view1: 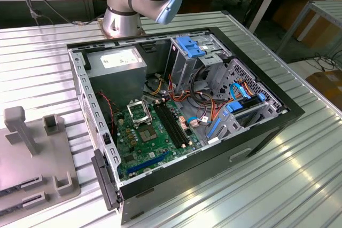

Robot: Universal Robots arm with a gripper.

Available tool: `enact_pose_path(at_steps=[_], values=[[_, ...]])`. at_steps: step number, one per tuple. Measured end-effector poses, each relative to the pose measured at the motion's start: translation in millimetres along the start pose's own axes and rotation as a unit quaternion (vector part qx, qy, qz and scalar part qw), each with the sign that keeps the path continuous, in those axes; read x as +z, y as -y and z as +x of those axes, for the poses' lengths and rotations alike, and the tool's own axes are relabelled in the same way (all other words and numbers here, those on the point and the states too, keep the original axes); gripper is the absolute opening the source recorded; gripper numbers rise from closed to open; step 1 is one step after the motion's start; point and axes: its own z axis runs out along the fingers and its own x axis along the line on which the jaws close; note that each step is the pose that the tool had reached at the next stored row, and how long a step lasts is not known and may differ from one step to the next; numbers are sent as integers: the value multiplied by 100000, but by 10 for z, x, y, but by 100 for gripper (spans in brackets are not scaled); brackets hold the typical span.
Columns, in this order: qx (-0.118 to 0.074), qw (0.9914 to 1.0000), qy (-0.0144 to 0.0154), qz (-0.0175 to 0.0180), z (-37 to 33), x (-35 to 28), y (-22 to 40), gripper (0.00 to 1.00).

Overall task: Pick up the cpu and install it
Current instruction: 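Pick up the cpu and move it towards the insertion slot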

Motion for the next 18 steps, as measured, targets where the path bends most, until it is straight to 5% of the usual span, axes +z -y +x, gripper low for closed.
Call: enact_pose_path(at_steps=[18], values=[[-2, 100000, -108, -4, 4, -99, 2, 47]])
